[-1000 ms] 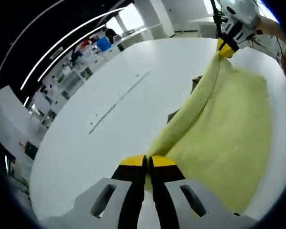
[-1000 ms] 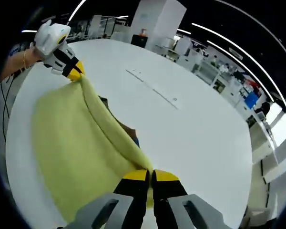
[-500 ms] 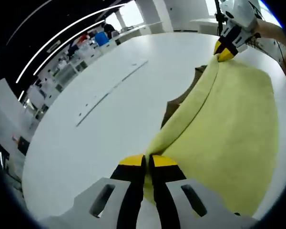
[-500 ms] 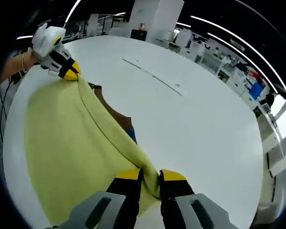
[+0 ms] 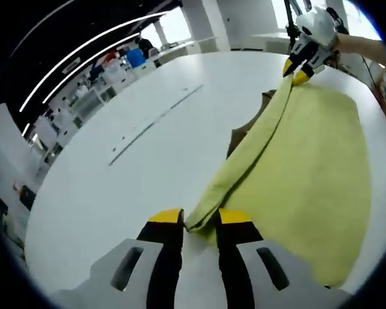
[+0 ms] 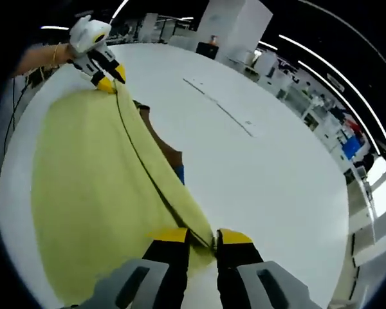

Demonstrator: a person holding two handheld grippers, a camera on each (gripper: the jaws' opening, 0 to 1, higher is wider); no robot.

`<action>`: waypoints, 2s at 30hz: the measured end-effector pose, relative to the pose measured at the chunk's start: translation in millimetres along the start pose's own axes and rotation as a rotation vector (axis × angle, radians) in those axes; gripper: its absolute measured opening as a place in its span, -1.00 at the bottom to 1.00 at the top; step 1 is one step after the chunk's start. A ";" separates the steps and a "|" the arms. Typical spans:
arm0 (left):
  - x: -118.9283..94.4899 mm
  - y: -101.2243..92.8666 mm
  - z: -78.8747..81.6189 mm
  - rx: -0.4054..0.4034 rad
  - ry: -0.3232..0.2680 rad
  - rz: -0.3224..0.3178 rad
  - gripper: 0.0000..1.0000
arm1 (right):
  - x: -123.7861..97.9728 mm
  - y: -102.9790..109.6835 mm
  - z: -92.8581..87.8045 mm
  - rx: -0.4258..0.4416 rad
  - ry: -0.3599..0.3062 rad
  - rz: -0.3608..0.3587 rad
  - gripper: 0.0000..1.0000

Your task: Fold the garment on the visible template until the final outline fits inside the template.

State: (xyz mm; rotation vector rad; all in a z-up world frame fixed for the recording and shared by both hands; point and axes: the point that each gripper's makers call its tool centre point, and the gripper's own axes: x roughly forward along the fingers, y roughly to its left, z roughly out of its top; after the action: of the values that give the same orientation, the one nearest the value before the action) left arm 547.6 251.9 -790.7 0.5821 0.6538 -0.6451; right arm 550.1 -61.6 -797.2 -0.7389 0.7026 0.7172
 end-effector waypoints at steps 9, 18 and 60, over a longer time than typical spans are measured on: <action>0.8 14.1 6.0 -0.094 -0.005 0.073 -0.90 | -0.6 -13.0 2.9 0.382 -0.057 -0.016 -1.00; -3.3 34.6 15.4 -0.340 -0.072 0.136 -0.74 | -0.7 -32.3 -8.4 0.613 -0.034 -0.090 -0.70; -101.8 -81.6 -19.0 -0.507 -0.168 -0.188 0.03 | -106.7 83.5 -17.6 0.640 -0.099 0.201 0.02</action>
State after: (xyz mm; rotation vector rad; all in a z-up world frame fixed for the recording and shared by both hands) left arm 420.9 246.8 -754.7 -0.0054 0.6862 -0.6628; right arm 420.7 -64.6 -753.4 -0.0478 0.8626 0.6518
